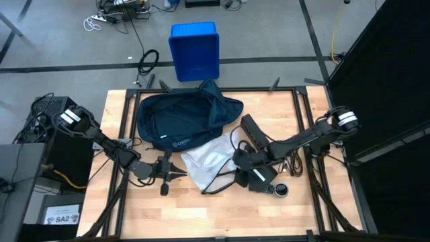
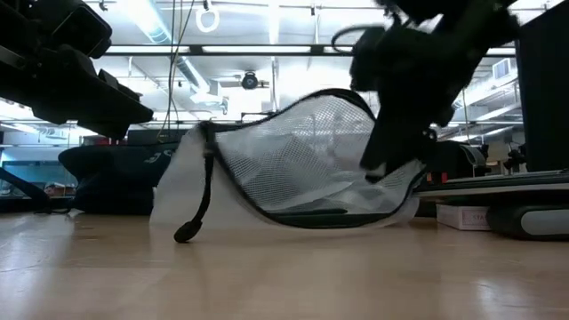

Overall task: Unpack backpack
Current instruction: Put the white charger adapter into the white mesh envelope, then put the black pen into the white mesh envelope

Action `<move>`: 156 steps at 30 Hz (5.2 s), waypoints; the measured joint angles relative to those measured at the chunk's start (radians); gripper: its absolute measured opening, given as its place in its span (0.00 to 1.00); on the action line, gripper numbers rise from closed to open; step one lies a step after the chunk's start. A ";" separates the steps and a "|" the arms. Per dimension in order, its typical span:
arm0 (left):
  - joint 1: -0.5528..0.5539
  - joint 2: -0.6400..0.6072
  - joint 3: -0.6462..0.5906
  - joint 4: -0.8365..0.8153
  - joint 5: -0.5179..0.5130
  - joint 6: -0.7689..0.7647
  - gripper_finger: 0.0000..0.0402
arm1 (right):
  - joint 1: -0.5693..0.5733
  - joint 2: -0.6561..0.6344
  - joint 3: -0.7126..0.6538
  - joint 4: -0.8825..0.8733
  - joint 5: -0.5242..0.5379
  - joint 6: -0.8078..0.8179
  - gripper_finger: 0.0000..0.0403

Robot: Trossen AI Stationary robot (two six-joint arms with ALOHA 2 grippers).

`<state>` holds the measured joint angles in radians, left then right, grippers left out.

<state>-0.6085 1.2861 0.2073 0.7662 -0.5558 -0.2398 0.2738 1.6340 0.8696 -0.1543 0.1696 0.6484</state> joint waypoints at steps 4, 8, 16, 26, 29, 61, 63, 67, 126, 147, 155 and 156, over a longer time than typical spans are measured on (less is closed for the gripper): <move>0.000 0.000 0.000 0.000 0.000 0.000 0.02 | -0.023 0.003 0.000 0.049 -0.002 -0.040 0.55; 0.000 0.000 0.000 0.000 0.000 0.000 0.02 | -0.021 -0.014 0.001 0.127 -0.005 -0.089 0.64; 0.000 0.000 0.000 0.001 0.000 0.000 0.02 | 0.036 -0.049 0.000 0.182 -0.006 -0.188 0.66; 0.000 0.000 -0.001 0.001 0.000 0.000 0.02 | 0.110 -0.051 0.000 0.279 -0.004 -0.266 0.50; 0.000 0.000 -0.001 0.001 0.000 0.000 0.02 | 0.113 -0.050 0.000 0.327 -0.002 -0.302 0.46; 0.085 0.311 0.861 -0.995 0.127 -0.196 0.02 | 0.138 -0.050 -0.034 0.358 0.117 -0.440 0.31; 0.086 0.356 0.918 -0.975 0.128 -0.206 0.02 | 0.138 -0.050 -0.037 0.357 0.117 -0.440 0.31; 0.085 0.427 0.994 -0.900 0.128 -0.207 0.02 | 0.138 -0.050 -0.037 0.352 0.117 -0.440 0.31; 0.138 0.750 1.554 -1.730 0.198 -0.404 0.91 | 0.190 -0.090 -0.038 0.152 0.204 -0.385 0.26; 0.175 0.834 1.556 -2.041 0.118 -0.626 0.88 | 0.189 -0.090 -0.038 0.160 0.205 -0.387 0.26; 0.178 0.834 1.616 -2.213 0.016 -0.689 0.88 | 0.186 -0.090 -0.038 0.160 0.206 -0.386 0.25; 0.178 0.834 1.622 -2.216 -0.005 -0.687 0.88 | 0.186 -0.090 -0.038 0.160 0.206 -0.387 0.25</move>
<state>-0.4301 2.1197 1.8291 -1.4498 -0.5609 -0.9263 0.4599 1.5440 0.8318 0.0059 0.3752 0.2611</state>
